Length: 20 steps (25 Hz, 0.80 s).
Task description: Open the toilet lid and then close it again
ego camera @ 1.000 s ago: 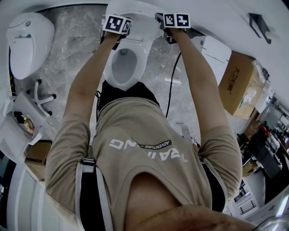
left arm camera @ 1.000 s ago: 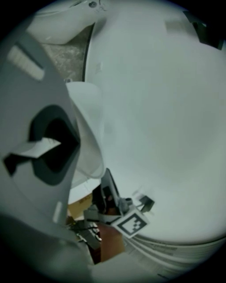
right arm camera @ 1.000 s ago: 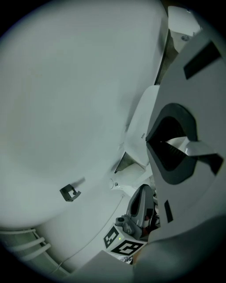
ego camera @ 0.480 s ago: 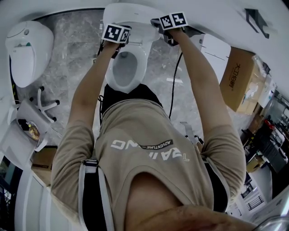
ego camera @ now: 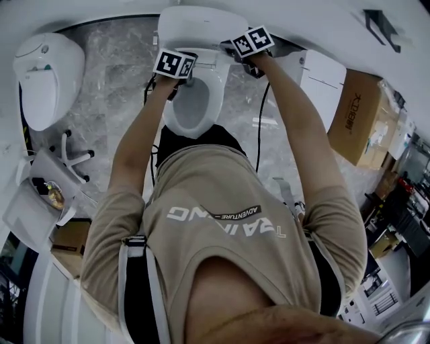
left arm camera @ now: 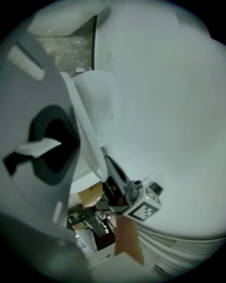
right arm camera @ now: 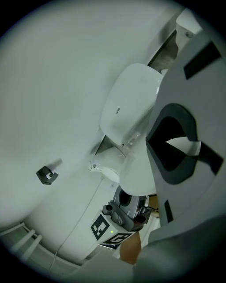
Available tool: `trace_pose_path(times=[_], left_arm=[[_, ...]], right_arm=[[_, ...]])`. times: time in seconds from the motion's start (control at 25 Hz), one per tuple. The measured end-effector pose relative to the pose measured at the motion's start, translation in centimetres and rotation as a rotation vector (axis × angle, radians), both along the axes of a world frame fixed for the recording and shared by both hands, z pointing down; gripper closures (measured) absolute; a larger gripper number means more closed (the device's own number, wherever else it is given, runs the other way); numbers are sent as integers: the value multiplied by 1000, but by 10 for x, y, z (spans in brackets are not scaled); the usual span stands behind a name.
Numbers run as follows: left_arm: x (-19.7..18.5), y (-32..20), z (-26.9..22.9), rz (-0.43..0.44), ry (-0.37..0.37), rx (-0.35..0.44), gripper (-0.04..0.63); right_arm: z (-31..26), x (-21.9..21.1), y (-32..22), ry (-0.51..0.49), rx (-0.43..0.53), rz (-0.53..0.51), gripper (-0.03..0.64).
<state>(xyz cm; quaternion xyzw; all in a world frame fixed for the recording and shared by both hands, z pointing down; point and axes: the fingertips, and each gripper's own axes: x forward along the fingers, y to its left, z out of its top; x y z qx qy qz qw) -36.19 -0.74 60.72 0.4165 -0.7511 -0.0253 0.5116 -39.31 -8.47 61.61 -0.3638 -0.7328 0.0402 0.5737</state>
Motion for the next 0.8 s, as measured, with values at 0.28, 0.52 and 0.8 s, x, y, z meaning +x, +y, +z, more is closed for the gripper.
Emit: trace_pose_path(times=[0.28,0.52,0.8], left_arm=[[36,10,2,2,44,16,591],[69,19,8,29,77,1,591],[121,38,22,21,137,-22,591]], right_arm=[[-3,37,7,-1,-30,43,607],[-1,70,10,8,-91,118,607],[5,125,25,-16,-111,113,607]])
